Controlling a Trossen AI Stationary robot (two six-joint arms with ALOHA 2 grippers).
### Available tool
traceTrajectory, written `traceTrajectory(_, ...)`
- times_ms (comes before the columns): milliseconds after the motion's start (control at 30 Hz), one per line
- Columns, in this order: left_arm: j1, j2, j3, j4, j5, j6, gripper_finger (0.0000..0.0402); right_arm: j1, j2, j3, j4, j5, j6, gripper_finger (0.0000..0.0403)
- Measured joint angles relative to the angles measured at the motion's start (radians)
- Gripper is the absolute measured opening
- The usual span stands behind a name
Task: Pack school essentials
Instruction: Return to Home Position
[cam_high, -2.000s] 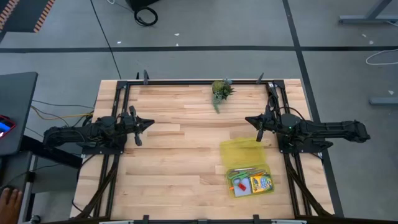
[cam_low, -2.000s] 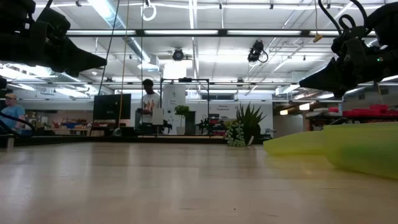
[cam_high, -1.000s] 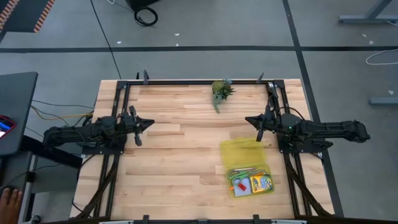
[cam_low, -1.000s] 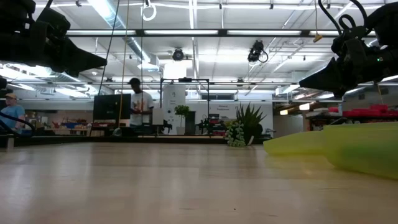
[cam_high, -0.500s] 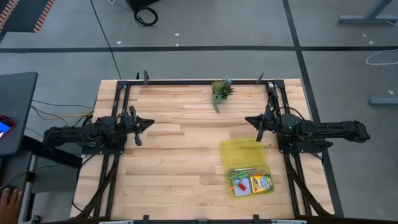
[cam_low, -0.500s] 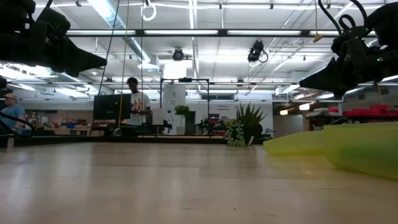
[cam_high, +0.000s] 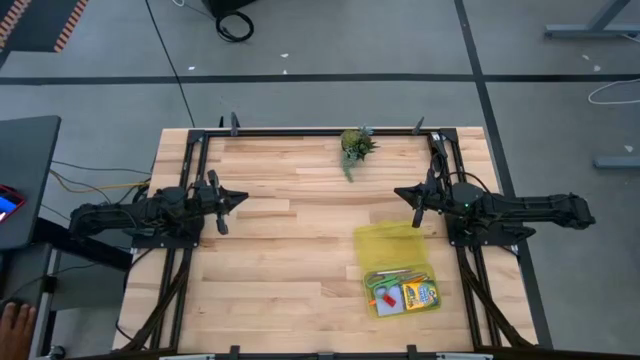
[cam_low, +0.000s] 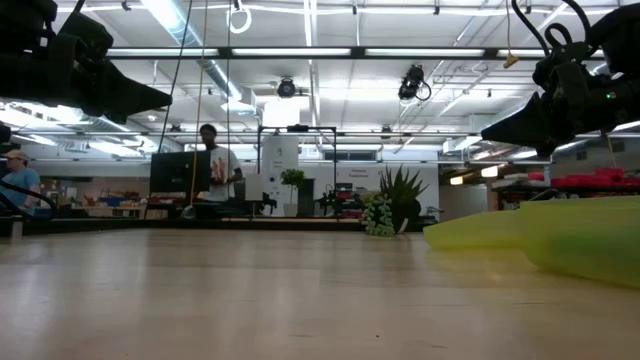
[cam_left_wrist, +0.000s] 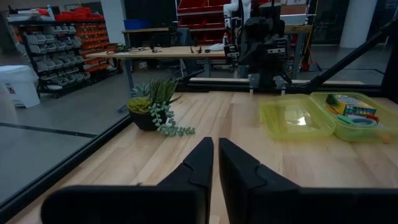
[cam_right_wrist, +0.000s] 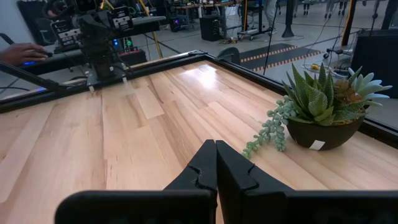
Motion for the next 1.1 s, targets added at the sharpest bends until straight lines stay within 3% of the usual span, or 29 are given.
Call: traceTrajectory(1100,0.0,0.0,0.0,0.0,0.0,0.0,0.0026,0.0,0.0,0.0,0.0,0.0,0.0,0.0007)
